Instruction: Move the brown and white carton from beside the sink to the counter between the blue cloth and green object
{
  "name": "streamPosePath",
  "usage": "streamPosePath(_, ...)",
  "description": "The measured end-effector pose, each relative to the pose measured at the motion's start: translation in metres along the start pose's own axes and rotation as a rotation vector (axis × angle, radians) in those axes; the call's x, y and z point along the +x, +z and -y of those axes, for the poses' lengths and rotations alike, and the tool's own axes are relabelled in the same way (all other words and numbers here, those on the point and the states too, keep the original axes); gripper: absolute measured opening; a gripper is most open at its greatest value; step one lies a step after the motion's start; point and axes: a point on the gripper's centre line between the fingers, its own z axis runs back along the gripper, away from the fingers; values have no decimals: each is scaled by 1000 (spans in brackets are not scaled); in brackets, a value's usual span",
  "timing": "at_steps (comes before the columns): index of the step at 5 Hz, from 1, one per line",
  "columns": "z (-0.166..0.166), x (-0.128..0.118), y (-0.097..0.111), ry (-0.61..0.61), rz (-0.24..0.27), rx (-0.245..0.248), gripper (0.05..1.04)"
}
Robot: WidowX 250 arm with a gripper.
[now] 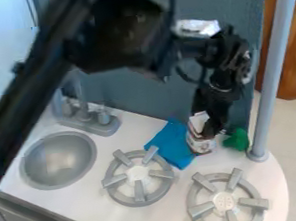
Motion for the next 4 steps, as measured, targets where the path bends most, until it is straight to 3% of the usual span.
streamPosePath(2,9,24,-4,-47,60,-56,825)
streamPosePath(3,6,31,-3,-54,85,-51,825)
streamPosePath(4,10,32,-18,-55,71,-60,825)
